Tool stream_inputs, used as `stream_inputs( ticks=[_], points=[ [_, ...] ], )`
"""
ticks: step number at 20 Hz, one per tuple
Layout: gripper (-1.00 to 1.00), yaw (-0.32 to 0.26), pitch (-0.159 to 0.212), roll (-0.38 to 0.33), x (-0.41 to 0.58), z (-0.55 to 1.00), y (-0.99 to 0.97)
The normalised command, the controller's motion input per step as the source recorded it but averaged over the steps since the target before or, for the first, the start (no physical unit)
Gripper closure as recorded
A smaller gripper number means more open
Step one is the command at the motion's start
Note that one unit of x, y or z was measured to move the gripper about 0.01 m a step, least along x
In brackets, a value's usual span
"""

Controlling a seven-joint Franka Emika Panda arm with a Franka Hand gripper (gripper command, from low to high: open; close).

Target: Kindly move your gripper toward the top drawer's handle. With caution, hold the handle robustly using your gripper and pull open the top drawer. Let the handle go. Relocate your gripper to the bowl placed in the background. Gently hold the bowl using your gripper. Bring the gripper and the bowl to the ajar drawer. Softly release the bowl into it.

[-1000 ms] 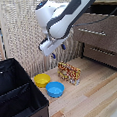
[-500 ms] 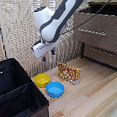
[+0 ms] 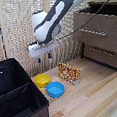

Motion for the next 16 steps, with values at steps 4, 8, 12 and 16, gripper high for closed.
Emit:
stream_inputs(
  ticks=[4, 8, 12, 16],
  points=[
    [-1.0, -0.276, 0.001, -0.049, 0.172, -0.06, 0.22],
    [-1.0, -0.189, 0.047, -0.06, 0.256, -0.15, 0.1],
    [-1.0, -0.158, 0.087, -0.074, 0.325, -0.27, 0.0],
    [-1.0, -0.078, 0.096, -0.071, 0.28, -0.34, 0.04]
  ],
)
